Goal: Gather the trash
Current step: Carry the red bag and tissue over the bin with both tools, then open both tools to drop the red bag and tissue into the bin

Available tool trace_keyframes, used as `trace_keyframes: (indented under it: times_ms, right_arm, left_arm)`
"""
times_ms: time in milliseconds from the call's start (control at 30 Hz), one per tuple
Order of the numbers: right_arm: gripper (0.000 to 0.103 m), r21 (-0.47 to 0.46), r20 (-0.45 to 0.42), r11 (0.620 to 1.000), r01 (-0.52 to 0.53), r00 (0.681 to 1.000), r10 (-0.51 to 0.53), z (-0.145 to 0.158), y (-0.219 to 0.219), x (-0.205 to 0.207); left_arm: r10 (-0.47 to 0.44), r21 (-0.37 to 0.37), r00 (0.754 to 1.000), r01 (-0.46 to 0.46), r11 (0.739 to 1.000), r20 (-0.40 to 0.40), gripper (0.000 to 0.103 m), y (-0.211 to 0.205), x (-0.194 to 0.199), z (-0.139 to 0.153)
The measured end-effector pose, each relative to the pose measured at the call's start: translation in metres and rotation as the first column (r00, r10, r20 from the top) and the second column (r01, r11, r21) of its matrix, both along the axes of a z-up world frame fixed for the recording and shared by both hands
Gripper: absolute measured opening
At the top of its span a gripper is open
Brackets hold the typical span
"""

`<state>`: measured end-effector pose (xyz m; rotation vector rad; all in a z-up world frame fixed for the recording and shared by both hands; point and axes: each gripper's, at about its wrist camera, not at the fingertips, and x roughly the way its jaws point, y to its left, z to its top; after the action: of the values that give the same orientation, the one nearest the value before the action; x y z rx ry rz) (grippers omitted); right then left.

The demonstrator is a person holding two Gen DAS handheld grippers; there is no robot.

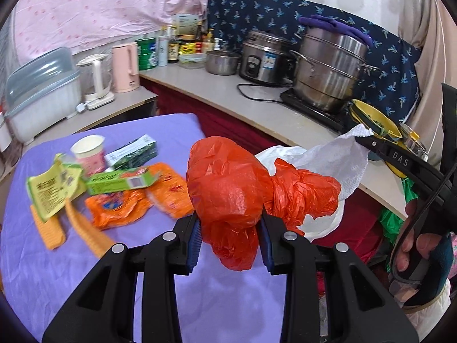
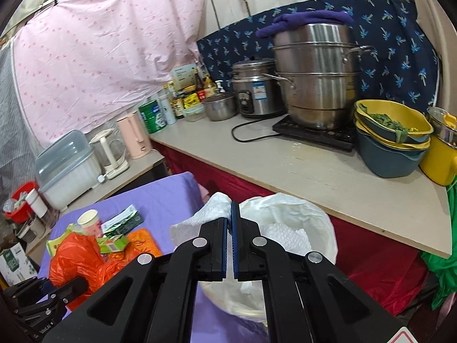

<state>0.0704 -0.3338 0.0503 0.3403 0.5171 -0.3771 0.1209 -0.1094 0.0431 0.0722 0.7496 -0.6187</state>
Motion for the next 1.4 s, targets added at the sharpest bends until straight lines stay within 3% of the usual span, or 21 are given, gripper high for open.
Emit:
trace_keyframes:
  times_ms: [500,1033,1200,1267,1400]
  right_arm:
    - [0.003,0.07,-0.072,0.992,0.109,0.992,-0.104,-0.05,-0.079,0.004]
    - [0.003,0.1,-0.095,0.985,0.143,0.986,-0.134,-0.074,-0.101,0.013]
    - [0.006,0.091,-0.106,0.988,0.127,0.988,-0.117,-0.075,-0.096,0.017]
    - [0.007,0.086,-0.1,0.988,0.125,0.988,-0.116,-0.073,-0.093,0.017]
    - [0.017,0.086,-0.087,0.989,0.123,0.989,-0.115,-0.068,-0.087,0.017]
  left_arm:
    - [-0.092,0.039,0.995,0.093,0.995,-0.024,0.032,-0.109,0.029,-0.029]
    - [-0.117,0.124,0.988,0.129,0.984,-0.097,0.033,-0.138,0.049,-0.082]
    - [-0.129,0.116,0.984,0.144,0.983,-0.125,0.037,-0.139,0.049,-0.09]
    - [-0.123,0.117,0.986,0.136,0.984,-0.116,0.053,-0.138,0.048,-0.089]
    - [-0.096,0.094,0.991,0.104,0.99,-0.091,0.07,-0.131,0.048,-0.08]
